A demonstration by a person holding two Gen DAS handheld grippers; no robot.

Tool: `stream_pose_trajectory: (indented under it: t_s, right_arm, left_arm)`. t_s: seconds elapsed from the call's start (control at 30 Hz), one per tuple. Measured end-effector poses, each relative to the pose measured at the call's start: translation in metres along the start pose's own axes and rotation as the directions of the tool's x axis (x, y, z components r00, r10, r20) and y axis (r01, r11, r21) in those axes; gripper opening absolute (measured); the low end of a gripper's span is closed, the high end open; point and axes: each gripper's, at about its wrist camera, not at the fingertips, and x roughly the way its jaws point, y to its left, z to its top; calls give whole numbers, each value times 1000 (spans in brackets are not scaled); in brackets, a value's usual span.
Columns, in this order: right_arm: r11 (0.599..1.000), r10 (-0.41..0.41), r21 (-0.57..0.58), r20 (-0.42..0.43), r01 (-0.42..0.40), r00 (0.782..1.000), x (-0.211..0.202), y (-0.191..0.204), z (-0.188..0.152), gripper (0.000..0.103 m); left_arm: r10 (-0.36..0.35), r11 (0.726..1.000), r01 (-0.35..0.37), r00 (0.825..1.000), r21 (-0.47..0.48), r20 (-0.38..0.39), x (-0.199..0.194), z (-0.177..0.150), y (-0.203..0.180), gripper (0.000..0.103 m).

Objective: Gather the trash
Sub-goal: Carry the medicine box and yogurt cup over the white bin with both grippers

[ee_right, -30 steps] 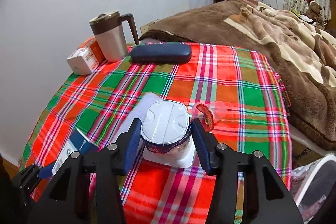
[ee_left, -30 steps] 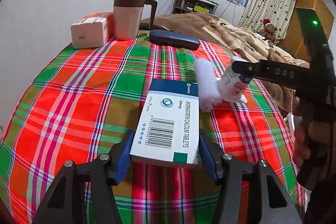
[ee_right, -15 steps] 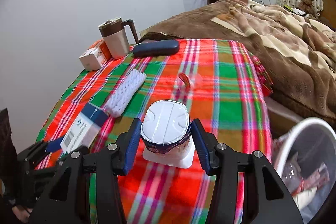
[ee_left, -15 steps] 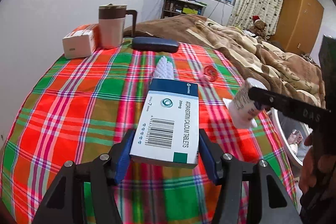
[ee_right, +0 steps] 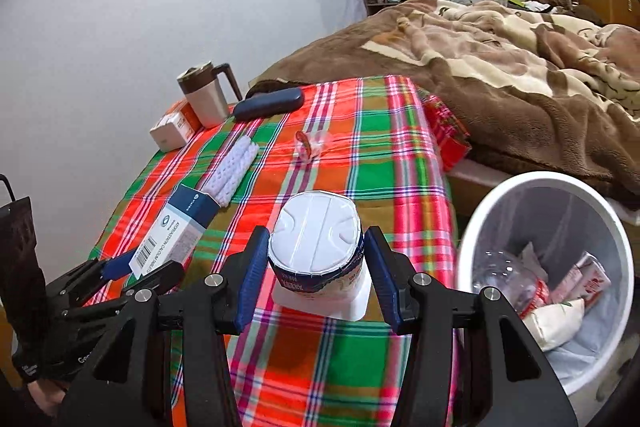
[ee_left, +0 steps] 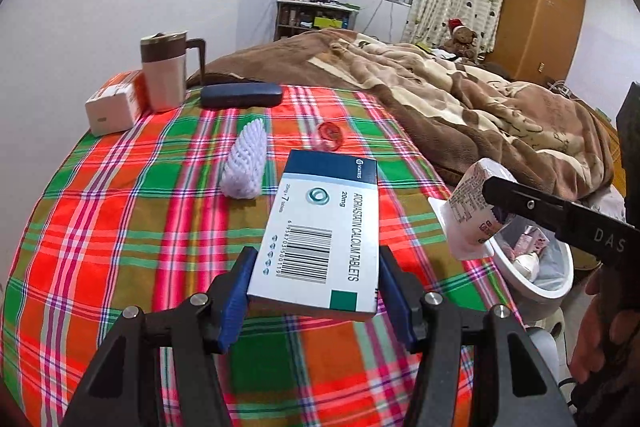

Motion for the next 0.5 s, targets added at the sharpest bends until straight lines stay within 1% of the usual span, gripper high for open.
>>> stream_pose_trajectory:
  t_s: [0.3, 0.5]
  right_arm:
    - [999, -23, 43, 42, 21, 999, -21, -22, -5, 50]
    - [996, -49, 82, 70, 43, 996, -31, -42, -5, 50]
  left_arm:
    - [-26, 999, 25, 1000, 39, 7, -1, 5, -27, 59]
    - [-45, 997, 45, 999, 68, 3, 5, 12, -43, 59]
